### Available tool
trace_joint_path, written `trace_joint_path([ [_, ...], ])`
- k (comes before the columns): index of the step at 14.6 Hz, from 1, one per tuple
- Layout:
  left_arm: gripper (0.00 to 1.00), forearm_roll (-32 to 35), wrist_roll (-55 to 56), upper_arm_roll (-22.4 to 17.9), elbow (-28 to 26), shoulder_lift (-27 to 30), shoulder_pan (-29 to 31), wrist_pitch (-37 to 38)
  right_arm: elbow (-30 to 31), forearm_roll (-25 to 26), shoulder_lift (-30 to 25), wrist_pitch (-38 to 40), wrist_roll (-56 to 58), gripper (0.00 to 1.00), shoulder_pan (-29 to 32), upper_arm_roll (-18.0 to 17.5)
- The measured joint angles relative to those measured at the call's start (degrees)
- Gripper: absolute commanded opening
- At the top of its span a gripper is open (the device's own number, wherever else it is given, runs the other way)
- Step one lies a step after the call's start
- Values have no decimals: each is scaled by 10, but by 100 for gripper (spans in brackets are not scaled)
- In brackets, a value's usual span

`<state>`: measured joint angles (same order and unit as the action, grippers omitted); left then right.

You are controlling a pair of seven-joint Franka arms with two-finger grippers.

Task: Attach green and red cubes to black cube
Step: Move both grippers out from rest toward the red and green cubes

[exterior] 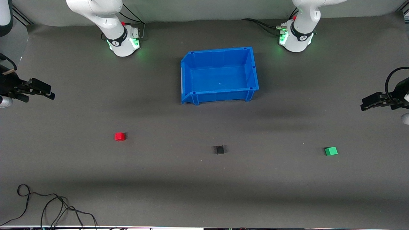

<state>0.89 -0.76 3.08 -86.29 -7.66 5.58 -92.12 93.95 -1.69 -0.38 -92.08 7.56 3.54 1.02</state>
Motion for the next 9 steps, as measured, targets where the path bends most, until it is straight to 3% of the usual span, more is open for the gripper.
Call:
trace_joint_path([
  [9,100,1,0,3,-7,0,0,2,-2,0,3,0,0,100,0,0],
])
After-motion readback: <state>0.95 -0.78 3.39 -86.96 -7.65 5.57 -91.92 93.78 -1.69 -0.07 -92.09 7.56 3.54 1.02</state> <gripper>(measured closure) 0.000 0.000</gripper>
